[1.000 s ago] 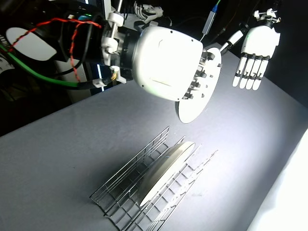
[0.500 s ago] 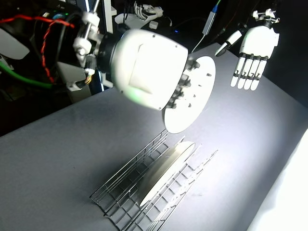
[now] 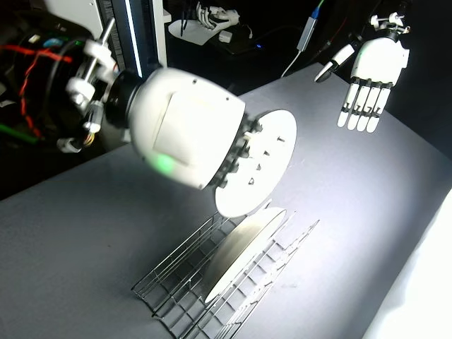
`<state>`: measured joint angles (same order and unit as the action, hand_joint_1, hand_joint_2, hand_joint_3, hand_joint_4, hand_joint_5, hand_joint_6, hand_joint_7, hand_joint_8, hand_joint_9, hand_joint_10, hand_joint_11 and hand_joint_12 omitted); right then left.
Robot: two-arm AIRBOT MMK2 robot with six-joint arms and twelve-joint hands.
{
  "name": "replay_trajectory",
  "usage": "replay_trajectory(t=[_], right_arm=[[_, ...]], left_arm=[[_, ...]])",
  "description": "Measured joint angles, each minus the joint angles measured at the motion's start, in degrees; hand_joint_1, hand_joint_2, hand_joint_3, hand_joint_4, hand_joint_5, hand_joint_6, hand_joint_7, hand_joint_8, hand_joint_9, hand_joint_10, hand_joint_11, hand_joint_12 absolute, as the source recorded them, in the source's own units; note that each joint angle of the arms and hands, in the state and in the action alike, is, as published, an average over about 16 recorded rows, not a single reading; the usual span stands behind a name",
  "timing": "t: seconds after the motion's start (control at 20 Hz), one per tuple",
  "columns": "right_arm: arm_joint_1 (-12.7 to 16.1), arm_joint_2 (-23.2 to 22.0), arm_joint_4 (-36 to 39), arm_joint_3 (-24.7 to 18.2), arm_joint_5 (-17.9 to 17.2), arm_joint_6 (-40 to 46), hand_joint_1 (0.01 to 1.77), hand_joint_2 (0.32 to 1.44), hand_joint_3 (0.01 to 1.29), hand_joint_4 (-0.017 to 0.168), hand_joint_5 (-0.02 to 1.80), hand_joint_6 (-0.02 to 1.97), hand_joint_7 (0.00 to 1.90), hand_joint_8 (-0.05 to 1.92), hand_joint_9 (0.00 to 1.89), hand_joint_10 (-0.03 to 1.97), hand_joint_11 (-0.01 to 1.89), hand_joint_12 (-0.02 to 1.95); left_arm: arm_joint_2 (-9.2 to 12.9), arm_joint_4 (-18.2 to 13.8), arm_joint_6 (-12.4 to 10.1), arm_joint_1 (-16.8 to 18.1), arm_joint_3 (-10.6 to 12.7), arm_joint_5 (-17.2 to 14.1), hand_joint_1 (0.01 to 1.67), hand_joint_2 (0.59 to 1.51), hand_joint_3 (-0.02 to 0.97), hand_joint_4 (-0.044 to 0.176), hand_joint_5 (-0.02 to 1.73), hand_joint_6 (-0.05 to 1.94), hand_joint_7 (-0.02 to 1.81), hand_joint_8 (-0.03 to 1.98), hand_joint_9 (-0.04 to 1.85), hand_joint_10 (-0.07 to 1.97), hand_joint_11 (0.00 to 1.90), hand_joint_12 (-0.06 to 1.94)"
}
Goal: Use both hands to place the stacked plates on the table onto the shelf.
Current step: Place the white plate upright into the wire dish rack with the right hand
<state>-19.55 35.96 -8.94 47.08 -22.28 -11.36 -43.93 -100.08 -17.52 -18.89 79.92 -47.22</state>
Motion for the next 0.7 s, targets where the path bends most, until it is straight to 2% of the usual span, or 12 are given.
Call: replay_trajectory(t=[0.4, 0.7], right_arm=[[-5.04, -0.13, 0.54, 4.05, -2.44, 0.0, 1.43, 1.06, 0.01, -0.009, 0.81, 1.05, 1.02, 0.83, 0.94, 1.13, 0.85, 1.3], [-7.62, 0.22, 3.08, 6.06, -2.94, 0.06, 1.42, 1.07, 0.01, -0.009, 0.8, 1.07, 0.99, 0.9, 0.93, 1.14, 0.83, 1.33]], left_arm=[[-0.3, -0.01, 0.0, 0.02, 0.0, -0.03, 0.02, 1.037, 0.021, -0.001, 0.03, 0.01, 0.02, 0.0, 0.02, 0.01, 0.02, 0.01], [-0.59, -0.04, 0.0, 0.04, 0.0, -0.04, 0.02, 1.033, 0.021, 0.0, 0.03, 0.01, 0.02, 0.0, 0.02, 0.01, 0.02, 0.01]])
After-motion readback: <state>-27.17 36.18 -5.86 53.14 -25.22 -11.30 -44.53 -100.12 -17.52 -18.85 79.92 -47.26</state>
